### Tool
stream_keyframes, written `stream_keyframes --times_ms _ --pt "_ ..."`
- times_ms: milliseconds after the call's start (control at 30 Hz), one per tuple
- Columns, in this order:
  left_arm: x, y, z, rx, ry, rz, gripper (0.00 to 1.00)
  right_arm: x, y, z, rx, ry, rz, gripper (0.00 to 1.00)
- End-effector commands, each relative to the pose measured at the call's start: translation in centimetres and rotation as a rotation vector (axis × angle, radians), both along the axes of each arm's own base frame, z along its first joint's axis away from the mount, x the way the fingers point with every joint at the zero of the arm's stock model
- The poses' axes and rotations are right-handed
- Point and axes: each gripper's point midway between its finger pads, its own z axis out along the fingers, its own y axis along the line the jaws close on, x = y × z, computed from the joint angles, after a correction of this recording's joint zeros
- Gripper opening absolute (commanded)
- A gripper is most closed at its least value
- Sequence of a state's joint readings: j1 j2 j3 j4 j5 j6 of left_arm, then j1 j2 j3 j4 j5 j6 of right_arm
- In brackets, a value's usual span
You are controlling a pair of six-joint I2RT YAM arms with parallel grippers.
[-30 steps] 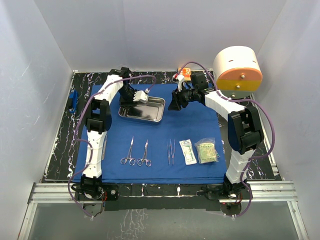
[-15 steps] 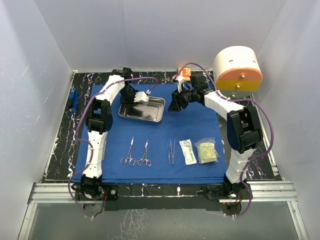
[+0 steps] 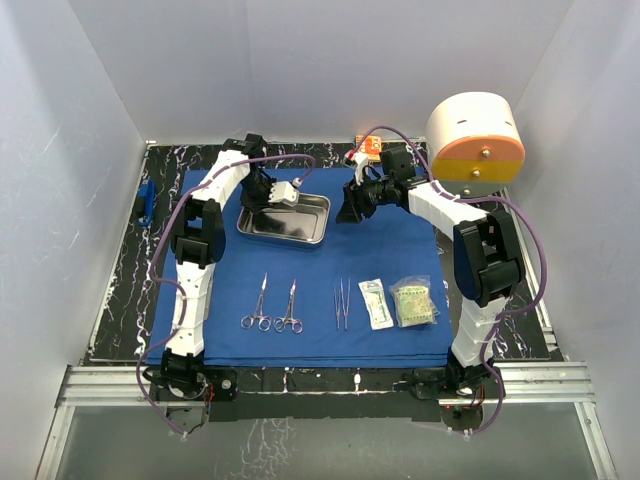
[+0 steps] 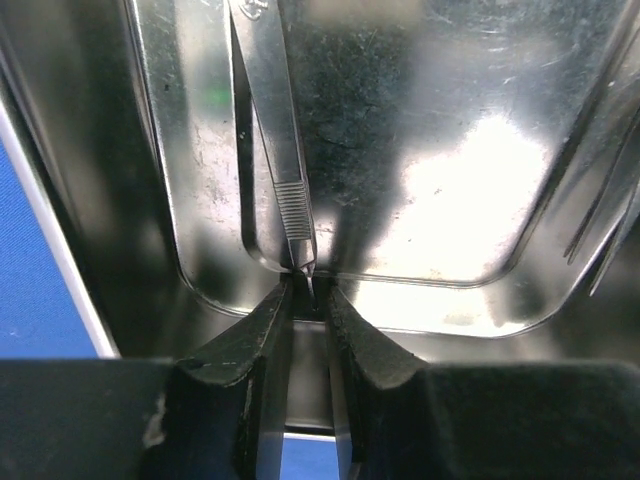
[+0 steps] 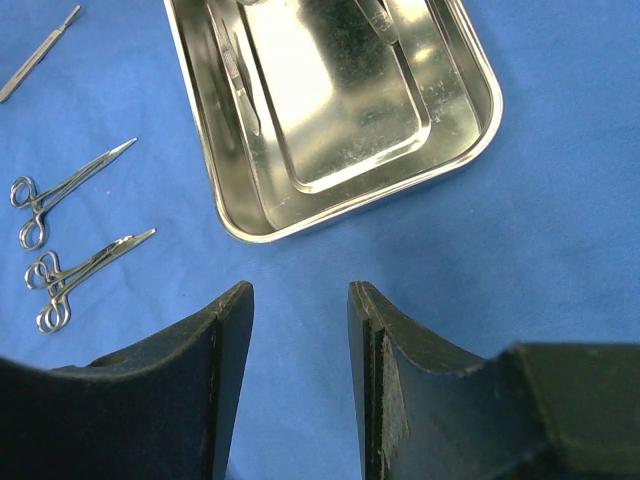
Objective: Open and lay out the surgical kit
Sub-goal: Pick up the medical item from the container.
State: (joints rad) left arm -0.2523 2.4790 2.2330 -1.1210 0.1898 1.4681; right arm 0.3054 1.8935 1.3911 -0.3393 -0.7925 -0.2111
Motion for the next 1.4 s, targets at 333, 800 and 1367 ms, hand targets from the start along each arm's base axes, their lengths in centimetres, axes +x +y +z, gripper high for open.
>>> stream_keyframes --times_ms 333,800,1367 --pt "-0.2 0.1 -0.1 0.015 -0.003 0.016 0.06 0.3 0.2 0.7 0.021 -0.040 0.019 0.41" --pt "0.7 -1.0 2.8 -0.056 -0.093 0.010 0.00 0.4 0.2 1.3 0.024 -0.054 0.018 0.41" --pt "0.1 -2.4 7.7 -0.161 -0.176 -0.063 0.00 1.3 0.0 4.7 0.044 -0.124 0.009 0.41"
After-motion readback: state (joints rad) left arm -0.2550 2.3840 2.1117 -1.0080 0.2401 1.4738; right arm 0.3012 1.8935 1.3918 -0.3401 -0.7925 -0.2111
